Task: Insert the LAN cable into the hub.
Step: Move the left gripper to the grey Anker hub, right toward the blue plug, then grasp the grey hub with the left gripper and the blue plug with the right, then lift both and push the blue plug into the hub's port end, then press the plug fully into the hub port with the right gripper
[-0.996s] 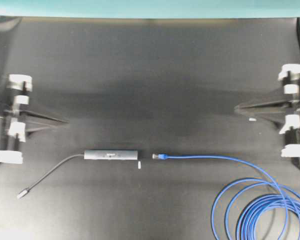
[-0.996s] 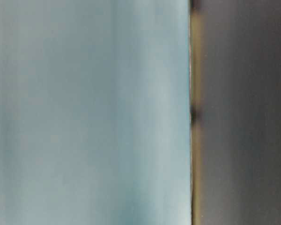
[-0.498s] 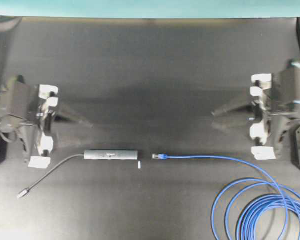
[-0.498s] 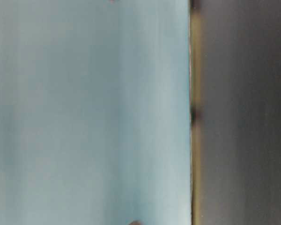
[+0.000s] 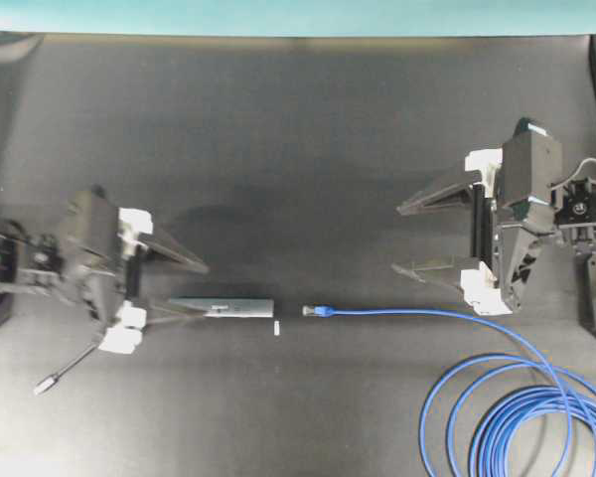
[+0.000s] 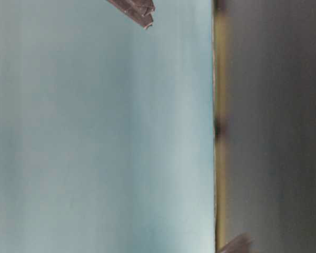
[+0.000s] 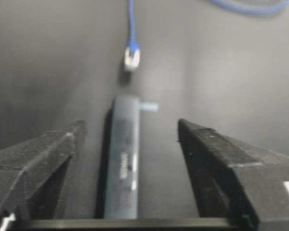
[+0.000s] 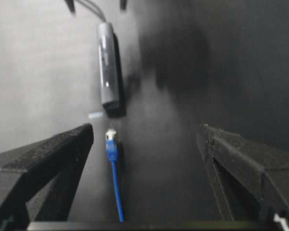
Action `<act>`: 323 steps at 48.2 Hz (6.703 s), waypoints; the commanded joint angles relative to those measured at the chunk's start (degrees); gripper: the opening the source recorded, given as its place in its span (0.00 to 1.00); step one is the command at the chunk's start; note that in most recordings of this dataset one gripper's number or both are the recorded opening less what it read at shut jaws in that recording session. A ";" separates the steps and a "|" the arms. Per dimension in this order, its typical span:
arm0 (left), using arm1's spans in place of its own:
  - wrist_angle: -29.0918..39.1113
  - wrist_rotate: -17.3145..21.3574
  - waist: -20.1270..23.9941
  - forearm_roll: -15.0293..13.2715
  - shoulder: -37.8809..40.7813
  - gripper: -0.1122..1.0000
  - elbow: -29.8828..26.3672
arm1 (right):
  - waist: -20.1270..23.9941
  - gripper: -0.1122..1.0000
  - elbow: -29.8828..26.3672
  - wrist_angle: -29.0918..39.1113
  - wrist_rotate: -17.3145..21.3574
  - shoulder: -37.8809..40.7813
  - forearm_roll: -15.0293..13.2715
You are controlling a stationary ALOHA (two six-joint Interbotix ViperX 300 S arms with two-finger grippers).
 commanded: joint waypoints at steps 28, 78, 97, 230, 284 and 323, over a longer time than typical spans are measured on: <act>-9.05 0.00 -1.32 0.18 19.60 0.75 -8.53 | -1.41 0.86 -1.76 1.58 0.62 0.44 4.04; 32.52 6.59 -0.18 0.18 -1.49 0.35 -16.00 | 5.54 0.86 -1.93 -10.20 0.35 19.16 4.22; 49.92 6.33 -0.35 0.18 -5.89 0.35 -20.83 | 8.26 0.86 -5.89 -16.35 0.26 32.96 4.22; 63.46 13.27 -0.53 0.26 -0.44 0.35 -31.11 | 4.75 0.23 -20.48 -5.45 -0.79 38.14 2.29; 60.91 15.82 0.44 0.26 1.58 0.35 -35.07 | 4.75 0.23 -23.47 -7.03 0.35 39.29 0.88; 59.59 15.82 0.00 0.26 0.70 0.35 -31.38 | 4.92 0.29 -21.80 -7.82 0.62 38.50 1.58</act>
